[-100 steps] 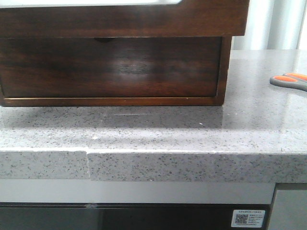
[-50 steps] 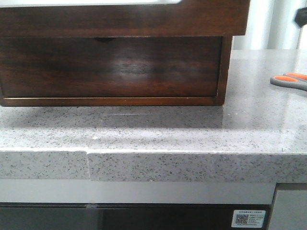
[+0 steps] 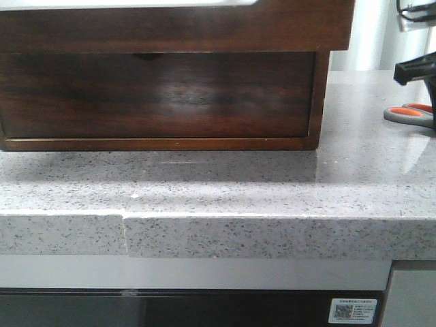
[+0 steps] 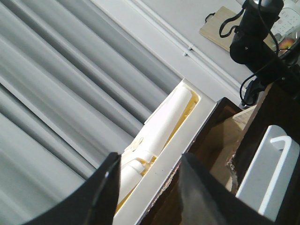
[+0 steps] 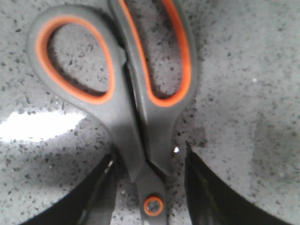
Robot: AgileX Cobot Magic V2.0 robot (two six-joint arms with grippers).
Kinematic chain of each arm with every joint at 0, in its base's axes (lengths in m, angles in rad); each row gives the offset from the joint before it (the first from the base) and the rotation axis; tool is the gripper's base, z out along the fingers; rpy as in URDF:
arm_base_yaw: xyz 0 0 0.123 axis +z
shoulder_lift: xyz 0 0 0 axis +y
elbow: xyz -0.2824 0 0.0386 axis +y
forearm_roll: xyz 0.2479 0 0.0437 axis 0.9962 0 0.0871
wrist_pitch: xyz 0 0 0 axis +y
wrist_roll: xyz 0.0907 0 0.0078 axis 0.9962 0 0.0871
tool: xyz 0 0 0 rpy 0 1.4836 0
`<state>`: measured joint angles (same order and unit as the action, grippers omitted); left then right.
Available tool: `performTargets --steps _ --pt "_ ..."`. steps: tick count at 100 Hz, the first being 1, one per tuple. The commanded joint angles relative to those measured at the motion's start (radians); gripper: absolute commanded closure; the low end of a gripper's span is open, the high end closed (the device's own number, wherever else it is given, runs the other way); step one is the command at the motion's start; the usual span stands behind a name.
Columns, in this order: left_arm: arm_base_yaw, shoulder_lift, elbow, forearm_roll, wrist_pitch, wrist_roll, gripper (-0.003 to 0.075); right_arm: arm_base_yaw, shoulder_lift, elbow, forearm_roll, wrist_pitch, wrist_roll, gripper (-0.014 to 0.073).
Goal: Put scissors in drawer with both arms
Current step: 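Lift the scissors with the right gripper and carry them over the open drawer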
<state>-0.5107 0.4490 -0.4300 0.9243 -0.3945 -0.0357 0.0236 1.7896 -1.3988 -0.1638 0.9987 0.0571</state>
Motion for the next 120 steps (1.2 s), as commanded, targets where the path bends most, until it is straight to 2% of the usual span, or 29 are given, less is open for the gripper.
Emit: performTargets --steps 1,27,36,53,63,83,99,120 --pt "-0.007 0.004 -0.027 -0.041 -0.032 -0.014 0.0442 0.000 -0.038 -0.035 -0.017 -0.025 -0.013 0.0300" --pt "-0.007 0.004 -0.027 -0.041 -0.032 -0.014 0.0447 0.000 -0.015 -0.035 -0.007 -0.033 -0.028 0.0326" --pt "-0.007 0.004 -0.027 -0.041 -0.032 -0.014 0.0447 0.000 -0.009 -0.035 -0.005 -0.033 -0.028 0.0399" --pt "-0.007 0.004 -0.027 -0.041 -0.032 -0.014 0.0447 0.000 -0.005 -0.035 0.004 -0.033 -0.032 0.0593" --pt "-0.007 0.004 -0.027 -0.041 -0.032 -0.014 0.0447 0.000 -0.005 -0.035 0.004 -0.035 -0.032 0.0668" --pt "-0.007 0.004 -0.027 -0.041 -0.032 -0.014 0.0447 0.000 -0.025 -0.037 0.008 -0.031 -0.032 0.0673" --pt "-0.007 0.004 -0.027 -0.041 -0.032 -0.014 0.0447 0.000 -0.117 -0.037 0.017 -0.025 -0.057 0.0673" --pt "-0.007 0.004 -0.027 -0.041 -0.032 -0.014 0.0447 0.000 -0.314 -0.037 0.137 -0.056 -0.187 0.0673"
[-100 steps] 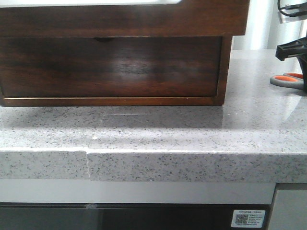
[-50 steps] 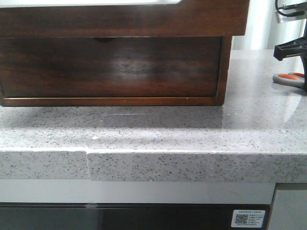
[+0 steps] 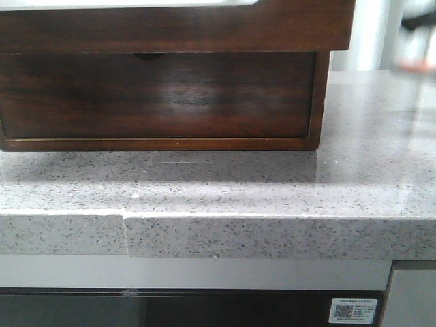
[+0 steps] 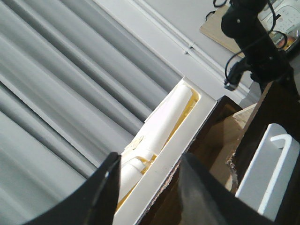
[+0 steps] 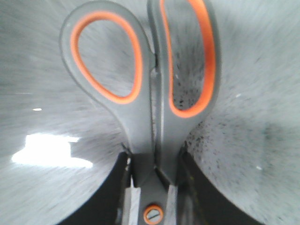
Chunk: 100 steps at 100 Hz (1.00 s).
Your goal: Put scissors in drawer with both arms
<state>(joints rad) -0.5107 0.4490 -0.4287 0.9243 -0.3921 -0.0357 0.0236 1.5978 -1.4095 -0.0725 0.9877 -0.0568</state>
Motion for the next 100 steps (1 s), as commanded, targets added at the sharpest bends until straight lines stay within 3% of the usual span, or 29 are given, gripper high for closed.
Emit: performTargets --steps 1,15,36,65,83,100 --pt "-0.007 0.004 -0.029 -0.041 -0.035 -0.014 0.0447 0.000 -0.136 -0.026 0.056 -0.048 -0.079 0.0673" --pt "-0.007 0.004 -0.029 -0.041 -0.035 -0.014 0.0447 0.008 -0.274 -0.026 0.161 -0.094 -0.192 0.0673" --pt "-0.007 0.004 -0.029 -0.041 -0.035 -0.014 0.0447 0.119 -0.424 -0.026 0.172 -0.188 -0.346 0.0673" --pt "-0.007 0.004 -0.029 -0.041 -0.035 -0.014 0.0447 0.406 -0.466 -0.026 0.172 -0.321 -0.525 0.0673" --pt "-0.007 0.004 -0.029 -0.041 -0.035 -0.014 0.0447 0.605 -0.425 -0.026 0.172 -0.459 -0.643 0.0673" --pt "-0.007 0.004 -0.029 -0.041 -0.035 -0.014 0.0447 0.729 -0.343 -0.026 0.130 -0.543 -0.688 0.0673"
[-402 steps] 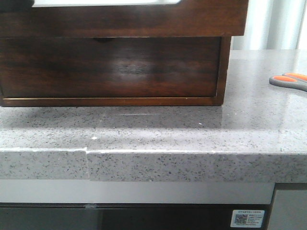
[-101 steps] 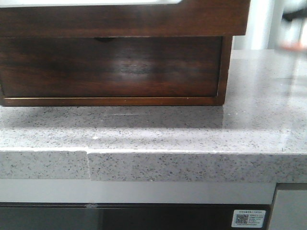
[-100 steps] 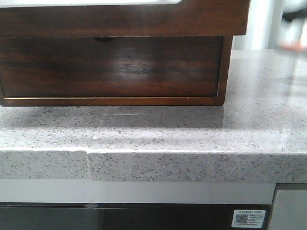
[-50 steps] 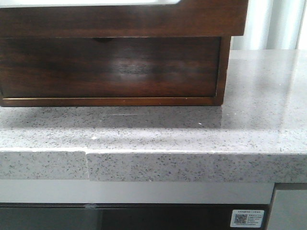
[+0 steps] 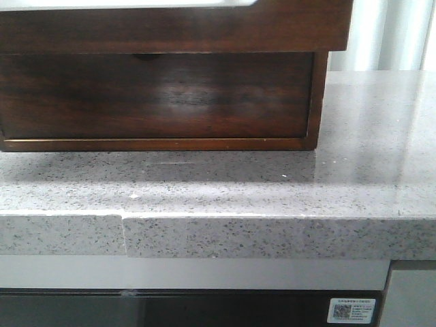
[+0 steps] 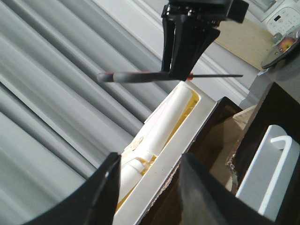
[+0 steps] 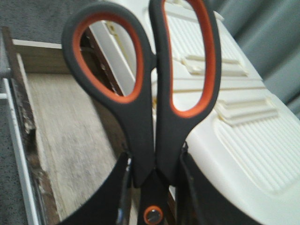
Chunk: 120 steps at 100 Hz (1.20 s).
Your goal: Put scissors in drawer with both arms
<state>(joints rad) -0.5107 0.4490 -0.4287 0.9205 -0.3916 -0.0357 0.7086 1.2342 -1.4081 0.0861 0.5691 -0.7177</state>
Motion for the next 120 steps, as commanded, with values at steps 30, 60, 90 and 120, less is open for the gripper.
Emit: performTargets --steps 30,60,90,120 --pt "-0.007 0.004 -0.029 -0.037 -0.035 -0.014 0.0447 0.094 0.181 -0.028 -0.077 -0.182 -0.027 0.0673" --pt "-0.007 0.004 -0.029 -0.037 -0.035 -0.014 0.0447 0.094 0.225 -0.028 -0.086 -0.201 -0.027 0.0580" --pt "-0.007 0.004 -0.029 -0.037 -0.035 -0.014 0.0447 0.092 0.227 -0.028 -0.086 -0.201 -0.025 0.0330" --pt "-0.007 -0.024 -0.029 -0.037 -0.034 -0.014 0.0447 0.092 0.204 -0.028 -0.076 -0.166 -0.015 0.0344"
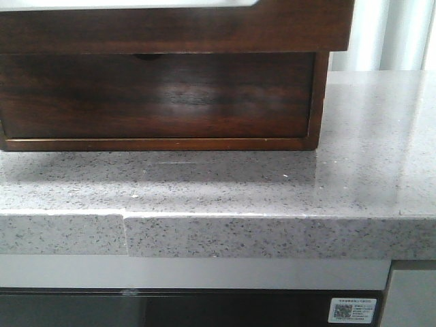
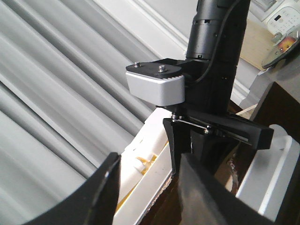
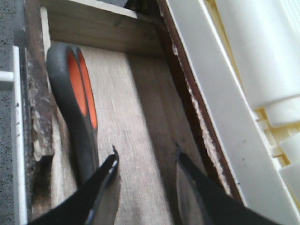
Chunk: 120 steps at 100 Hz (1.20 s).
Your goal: Put scissors in drawer with both arms
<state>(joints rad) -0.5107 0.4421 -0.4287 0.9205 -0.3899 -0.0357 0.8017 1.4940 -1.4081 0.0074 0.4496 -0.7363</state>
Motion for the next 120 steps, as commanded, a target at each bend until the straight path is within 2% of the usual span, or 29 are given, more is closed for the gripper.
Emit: performTargets --steps 1,11,24,37,55,73,94,120 --pt "-0.007 -0.021 -0.029 -0.037 -0.036 -0.014 0.0447 -0.001 -0.060 -0.028 0.003 -0.041 0.006 0.0348" --pt "-0.007 -0.078 -0.029 -0.037 -0.008 -0.015 0.0447 -0.001 -0.098 -0.028 0.003 -0.004 0.068 0.0455" --pt "-0.007 -0.170 -0.029 -0.059 0.081 -0.034 0.0466 -0.001 -0.162 -0.028 0.006 0.059 0.120 0.0675" --pt "-0.007 -0.255 -0.029 -0.071 0.168 -0.125 0.0547 -0.001 -0.225 -0.017 0.005 0.093 0.239 0.0662" --pt "-0.007 -0.338 -0.027 -0.071 0.292 -0.327 0.0737 -0.001 -0.347 0.085 0.029 0.005 0.329 0.0662" --pt "-0.007 -0.367 0.009 -0.092 0.331 -0.388 0.0738 -0.001 -0.509 0.272 0.118 -0.168 0.334 0.0662" --pt "-0.007 -0.367 0.116 -0.299 0.271 -0.388 0.0738 -0.001 -0.749 0.579 0.169 -0.365 0.334 0.0662" --pt "-0.007 -0.367 0.238 -0.400 0.259 -0.388 0.0739 -0.001 -1.080 0.944 0.183 -0.434 0.334 0.0662"
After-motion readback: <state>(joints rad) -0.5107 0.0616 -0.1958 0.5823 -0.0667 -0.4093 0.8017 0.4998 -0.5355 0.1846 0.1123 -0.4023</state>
